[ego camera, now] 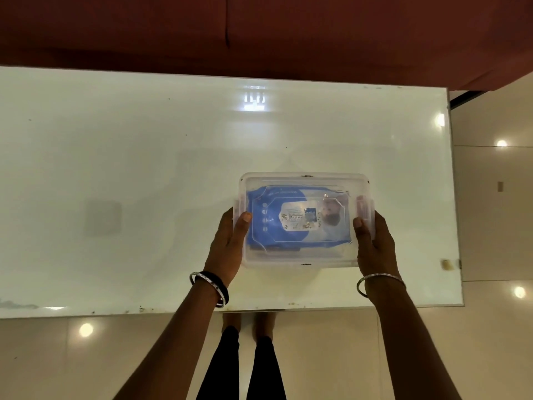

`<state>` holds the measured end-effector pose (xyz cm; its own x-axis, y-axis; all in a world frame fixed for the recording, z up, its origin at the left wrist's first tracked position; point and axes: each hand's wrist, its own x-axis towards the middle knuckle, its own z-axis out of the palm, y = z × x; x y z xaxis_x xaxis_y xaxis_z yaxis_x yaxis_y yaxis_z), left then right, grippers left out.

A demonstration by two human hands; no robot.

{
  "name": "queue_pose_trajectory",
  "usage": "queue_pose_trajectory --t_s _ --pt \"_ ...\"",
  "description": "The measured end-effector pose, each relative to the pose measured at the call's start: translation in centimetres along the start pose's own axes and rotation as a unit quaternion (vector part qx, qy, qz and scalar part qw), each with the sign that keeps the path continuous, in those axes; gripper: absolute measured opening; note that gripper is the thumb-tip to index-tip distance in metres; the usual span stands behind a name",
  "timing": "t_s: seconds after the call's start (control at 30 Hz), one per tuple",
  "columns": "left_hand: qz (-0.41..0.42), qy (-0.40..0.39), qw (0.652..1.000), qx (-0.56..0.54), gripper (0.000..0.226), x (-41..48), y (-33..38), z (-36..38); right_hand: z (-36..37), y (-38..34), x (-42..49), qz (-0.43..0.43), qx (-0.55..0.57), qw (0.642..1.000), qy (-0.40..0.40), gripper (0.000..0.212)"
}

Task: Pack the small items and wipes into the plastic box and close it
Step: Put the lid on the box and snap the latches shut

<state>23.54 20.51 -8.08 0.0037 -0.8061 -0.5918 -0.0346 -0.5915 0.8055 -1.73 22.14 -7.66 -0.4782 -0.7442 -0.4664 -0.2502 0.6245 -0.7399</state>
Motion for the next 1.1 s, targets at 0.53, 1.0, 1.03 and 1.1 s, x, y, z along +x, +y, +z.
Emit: queue_pose_trajectory --t_s 0.53,1.0,1.03,1.1 --pt "-0.050 0.136 0.989 0.011 0.034 0.3 -0.1 -0.8 -0.4 -0.5 0.3 0.021 -0.019 0.997 -0.069 0.059" --pt "0.129 0.289 0.896 0.311 0.040 -1.1 0.7 3.1 0.1 0.7 -0.3 0.017 0.048 0.998 -0.027 0.059" --pt "0.130 0.291 0.889 0.328 0.041 -1.3 0.8 3.2 0.1 0.7 -0.3 0.025 0.053 0.998 -0.024 0.059" --pt "0.130 0.300 0.886 0.330 0.042 -1.5 1.0 3.5 0.1 0.9 -0.3 0.045 0.065 0.996 -0.030 0.059"
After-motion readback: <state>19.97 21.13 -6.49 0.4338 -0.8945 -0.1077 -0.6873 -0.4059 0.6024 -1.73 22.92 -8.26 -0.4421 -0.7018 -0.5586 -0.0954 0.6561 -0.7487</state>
